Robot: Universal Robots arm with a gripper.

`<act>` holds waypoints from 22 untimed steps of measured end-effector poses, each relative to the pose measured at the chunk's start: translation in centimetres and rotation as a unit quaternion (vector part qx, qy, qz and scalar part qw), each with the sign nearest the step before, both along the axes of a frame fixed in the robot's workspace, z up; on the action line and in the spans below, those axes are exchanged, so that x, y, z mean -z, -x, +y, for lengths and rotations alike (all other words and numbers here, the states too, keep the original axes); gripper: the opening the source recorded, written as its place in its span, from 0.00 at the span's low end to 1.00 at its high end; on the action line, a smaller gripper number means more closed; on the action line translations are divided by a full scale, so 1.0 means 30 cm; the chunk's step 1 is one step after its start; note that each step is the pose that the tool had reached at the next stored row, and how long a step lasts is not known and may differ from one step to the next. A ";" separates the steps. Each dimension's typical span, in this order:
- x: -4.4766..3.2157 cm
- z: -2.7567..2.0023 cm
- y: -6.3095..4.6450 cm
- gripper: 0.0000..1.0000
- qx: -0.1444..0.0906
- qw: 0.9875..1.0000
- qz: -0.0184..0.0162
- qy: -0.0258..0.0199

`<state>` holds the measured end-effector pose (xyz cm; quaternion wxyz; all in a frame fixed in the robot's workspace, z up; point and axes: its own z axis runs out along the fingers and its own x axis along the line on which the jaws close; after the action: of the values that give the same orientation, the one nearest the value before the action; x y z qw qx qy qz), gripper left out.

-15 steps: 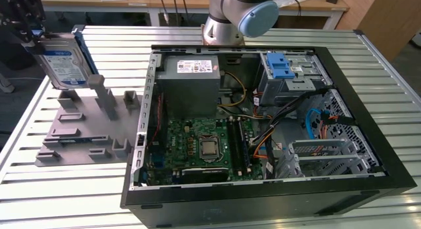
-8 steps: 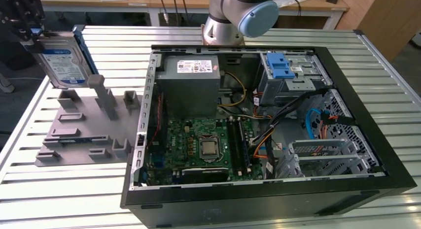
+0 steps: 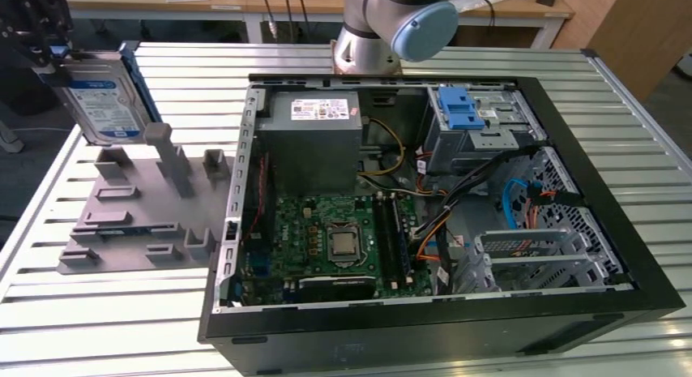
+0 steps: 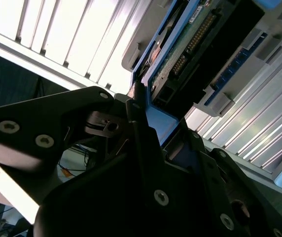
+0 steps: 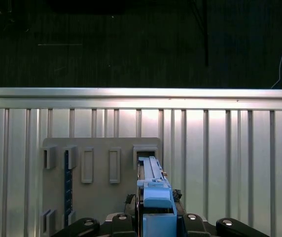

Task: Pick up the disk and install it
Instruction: 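Pick up the disk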

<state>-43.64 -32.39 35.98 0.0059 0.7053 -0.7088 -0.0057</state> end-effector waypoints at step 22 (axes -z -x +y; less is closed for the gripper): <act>-0.030 0.000 0.000 0.36 0.000 1.000 0.000 0.000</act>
<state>-43.64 -32.39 36.88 0.0059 0.7054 -0.7088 -0.0057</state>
